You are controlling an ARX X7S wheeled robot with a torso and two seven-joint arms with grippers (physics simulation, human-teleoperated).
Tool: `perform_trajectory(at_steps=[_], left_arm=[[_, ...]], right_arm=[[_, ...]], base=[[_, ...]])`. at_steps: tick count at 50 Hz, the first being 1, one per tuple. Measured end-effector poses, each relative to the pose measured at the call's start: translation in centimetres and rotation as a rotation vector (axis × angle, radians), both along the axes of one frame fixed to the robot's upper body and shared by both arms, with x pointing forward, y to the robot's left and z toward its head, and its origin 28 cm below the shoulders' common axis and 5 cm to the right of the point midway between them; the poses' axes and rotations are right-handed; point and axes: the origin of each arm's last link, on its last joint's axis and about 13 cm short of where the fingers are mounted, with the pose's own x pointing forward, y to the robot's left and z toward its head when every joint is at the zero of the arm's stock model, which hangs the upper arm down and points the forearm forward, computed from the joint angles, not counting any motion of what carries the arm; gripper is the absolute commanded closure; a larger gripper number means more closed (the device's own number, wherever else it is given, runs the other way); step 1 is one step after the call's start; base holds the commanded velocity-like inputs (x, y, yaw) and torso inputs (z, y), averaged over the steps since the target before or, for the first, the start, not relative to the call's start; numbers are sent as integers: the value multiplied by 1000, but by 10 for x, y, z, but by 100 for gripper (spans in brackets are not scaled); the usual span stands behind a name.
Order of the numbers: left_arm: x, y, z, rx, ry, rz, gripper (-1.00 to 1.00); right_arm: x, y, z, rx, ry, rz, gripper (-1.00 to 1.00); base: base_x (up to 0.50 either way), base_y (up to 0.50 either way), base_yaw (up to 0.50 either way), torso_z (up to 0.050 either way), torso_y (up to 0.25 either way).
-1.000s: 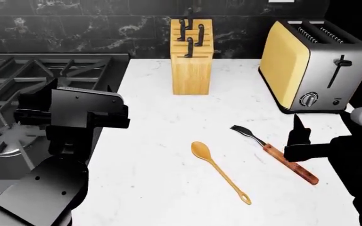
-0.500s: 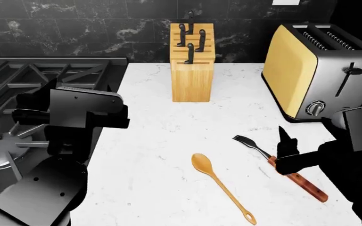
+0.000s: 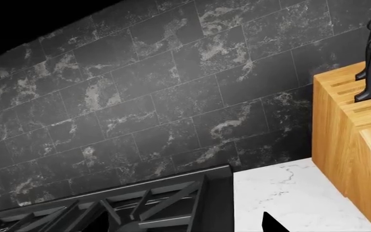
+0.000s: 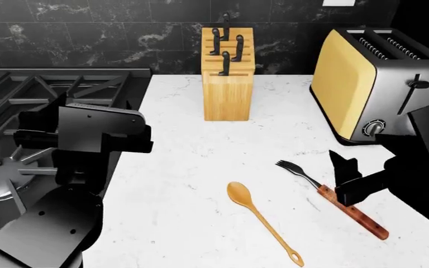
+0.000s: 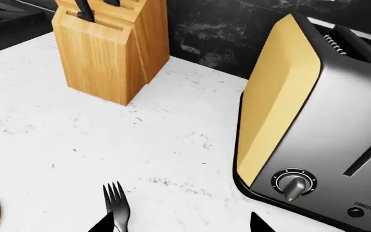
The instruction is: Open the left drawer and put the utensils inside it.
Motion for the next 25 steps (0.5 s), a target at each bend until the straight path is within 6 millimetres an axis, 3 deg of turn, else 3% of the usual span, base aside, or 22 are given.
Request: perform_trajectory(at_steps=[25], left_arm=[[0,0,-1,8,4,1,-100]], right_arm=[[1,-3,2,-46,134,142,-100]], base=[[0,0,0,0,0]])
